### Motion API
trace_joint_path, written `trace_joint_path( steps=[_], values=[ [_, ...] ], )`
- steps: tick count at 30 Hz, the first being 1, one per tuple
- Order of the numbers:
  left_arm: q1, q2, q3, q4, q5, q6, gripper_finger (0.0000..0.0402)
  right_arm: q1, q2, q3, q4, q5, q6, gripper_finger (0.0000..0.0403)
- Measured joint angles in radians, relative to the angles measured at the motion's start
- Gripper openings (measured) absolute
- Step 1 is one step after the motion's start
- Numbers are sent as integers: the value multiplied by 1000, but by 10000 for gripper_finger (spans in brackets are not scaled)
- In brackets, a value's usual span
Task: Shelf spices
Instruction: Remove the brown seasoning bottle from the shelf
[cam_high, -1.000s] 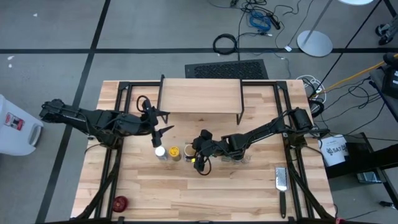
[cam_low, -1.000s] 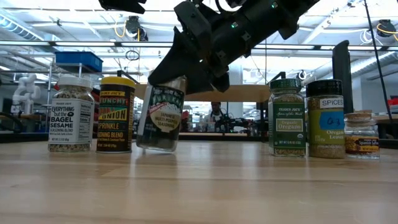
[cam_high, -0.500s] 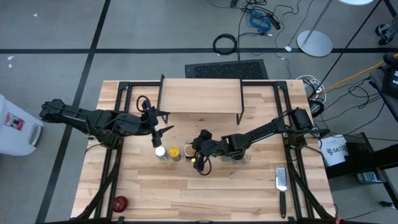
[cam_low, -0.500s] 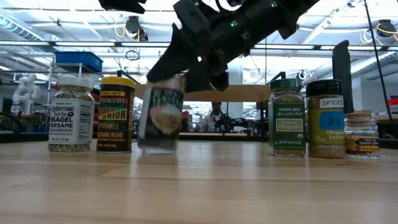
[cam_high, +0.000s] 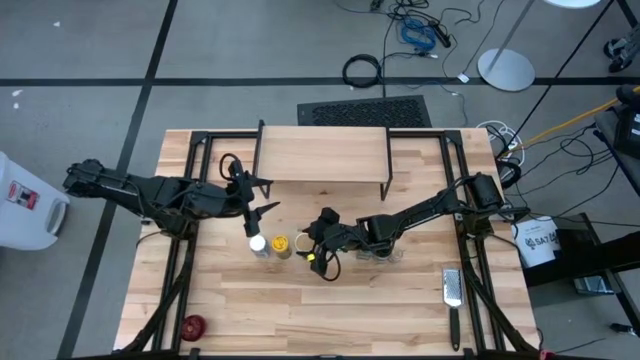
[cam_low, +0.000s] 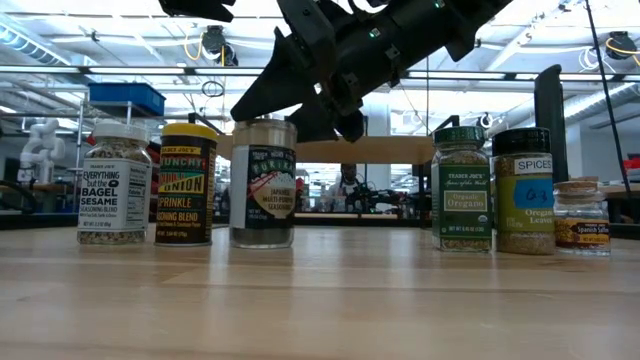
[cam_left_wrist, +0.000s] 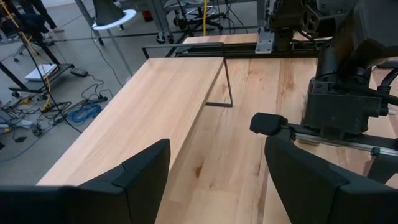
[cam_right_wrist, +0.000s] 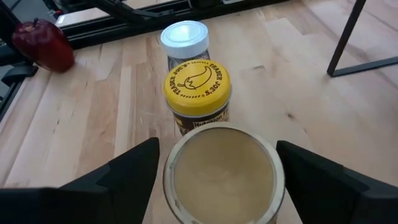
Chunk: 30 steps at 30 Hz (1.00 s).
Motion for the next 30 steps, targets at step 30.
trace_joint_path(
  steps=[30],
  values=[
    [0,0,0,2,5,-3,272,-22,-78,0,-78,-125,-261,309]
  ],
)
